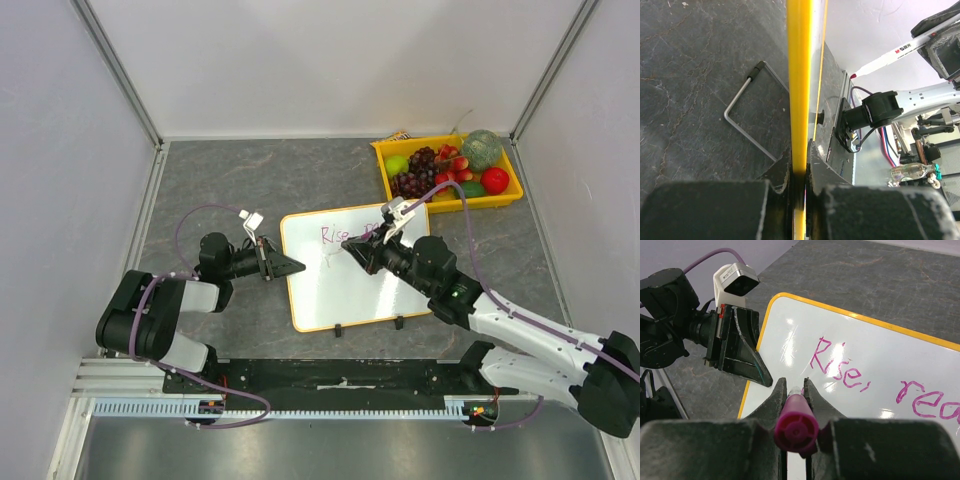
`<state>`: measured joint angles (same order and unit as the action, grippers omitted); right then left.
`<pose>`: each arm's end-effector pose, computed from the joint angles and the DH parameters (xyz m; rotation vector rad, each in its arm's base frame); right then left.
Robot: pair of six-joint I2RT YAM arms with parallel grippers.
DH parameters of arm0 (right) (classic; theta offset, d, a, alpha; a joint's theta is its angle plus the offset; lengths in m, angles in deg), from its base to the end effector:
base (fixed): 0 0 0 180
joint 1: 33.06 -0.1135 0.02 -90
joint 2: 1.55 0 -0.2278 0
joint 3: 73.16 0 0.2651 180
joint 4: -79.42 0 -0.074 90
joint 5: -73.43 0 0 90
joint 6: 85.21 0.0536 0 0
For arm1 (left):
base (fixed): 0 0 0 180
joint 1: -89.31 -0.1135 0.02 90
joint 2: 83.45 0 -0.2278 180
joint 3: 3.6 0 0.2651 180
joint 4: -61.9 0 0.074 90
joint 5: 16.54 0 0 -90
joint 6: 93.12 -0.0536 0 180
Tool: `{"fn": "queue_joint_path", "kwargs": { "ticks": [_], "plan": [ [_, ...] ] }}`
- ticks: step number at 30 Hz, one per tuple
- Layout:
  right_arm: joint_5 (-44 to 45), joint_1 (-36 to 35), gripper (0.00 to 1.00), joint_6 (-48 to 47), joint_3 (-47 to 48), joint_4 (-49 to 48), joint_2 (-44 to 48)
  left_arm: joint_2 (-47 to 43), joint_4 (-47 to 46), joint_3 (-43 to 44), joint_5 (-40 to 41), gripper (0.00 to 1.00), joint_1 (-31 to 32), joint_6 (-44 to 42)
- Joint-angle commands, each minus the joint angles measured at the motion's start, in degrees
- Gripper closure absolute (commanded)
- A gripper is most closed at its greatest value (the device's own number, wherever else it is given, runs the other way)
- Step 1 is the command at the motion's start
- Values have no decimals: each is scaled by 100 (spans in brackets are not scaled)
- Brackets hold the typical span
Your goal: Write a sentence on the whiteboard
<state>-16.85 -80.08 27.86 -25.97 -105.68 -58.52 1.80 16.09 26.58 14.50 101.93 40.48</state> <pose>0.1936 0.2081 0.2490 -0.3644 1.6993 0.9231 0.2371 -0.1001 0.1068 0.3417 1.9030 -1.5670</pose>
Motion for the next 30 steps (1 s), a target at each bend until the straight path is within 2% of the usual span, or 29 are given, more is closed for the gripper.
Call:
{"fn": "queue_joint_path", "kwargs": {
  "ticks": [1,10,30],
  "plan": [
    [449,-158,100,-250,105,-353,-59,-26,695,-14,288,98,12,-809],
    [581,-386,100,-391,281,-406,-499,140,625,48,192,98,21,-747],
    [810,-422,100,-206,404,-547,-789,220,554,83,69,98,12,-712]
  ]
}}
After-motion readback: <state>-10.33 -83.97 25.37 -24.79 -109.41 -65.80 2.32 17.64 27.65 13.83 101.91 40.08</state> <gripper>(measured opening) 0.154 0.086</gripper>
